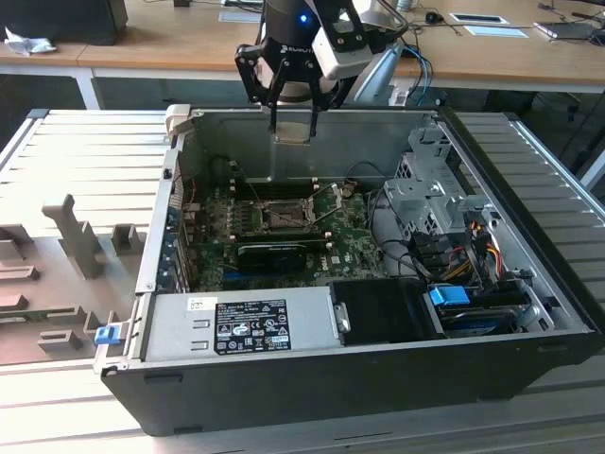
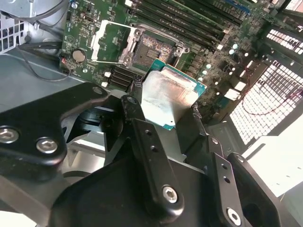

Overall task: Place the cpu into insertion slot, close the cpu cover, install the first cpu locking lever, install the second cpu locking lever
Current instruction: 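Place the cpu into insertion slot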

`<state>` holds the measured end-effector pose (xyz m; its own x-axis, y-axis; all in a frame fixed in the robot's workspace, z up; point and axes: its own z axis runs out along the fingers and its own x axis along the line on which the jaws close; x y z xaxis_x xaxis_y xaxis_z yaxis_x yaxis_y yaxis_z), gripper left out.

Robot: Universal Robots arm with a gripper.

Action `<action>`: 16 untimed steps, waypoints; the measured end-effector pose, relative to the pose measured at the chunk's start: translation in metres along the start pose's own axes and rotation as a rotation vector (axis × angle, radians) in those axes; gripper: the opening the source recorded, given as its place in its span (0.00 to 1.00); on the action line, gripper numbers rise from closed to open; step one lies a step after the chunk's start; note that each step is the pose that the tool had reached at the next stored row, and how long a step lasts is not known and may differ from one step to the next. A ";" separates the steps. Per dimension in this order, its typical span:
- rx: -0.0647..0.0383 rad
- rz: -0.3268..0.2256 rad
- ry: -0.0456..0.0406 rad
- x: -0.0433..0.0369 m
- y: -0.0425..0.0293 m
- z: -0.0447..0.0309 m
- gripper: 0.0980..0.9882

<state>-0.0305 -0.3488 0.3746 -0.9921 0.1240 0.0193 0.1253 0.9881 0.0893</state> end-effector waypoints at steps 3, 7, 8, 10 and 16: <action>-0.001 0.027 -0.0024 0.0000 0.0000 0.0002 0.48; -0.002 0.079 -0.0071 0.0000 -0.0001 0.0007 0.48; -0.002 0.091 -0.0082 0.0000 -0.0001 0.0008 0.48; -0.003 0.138 -0.0124 0.0000 -0.0001 0.0013 0.48; -0.005 0.281 -0.0252 0.0000 -0.0003 0.0028 0.48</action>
<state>-0.0305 -0.3488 0.3718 -0.9182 0.3958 0.0193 0.3958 0.9140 0.0893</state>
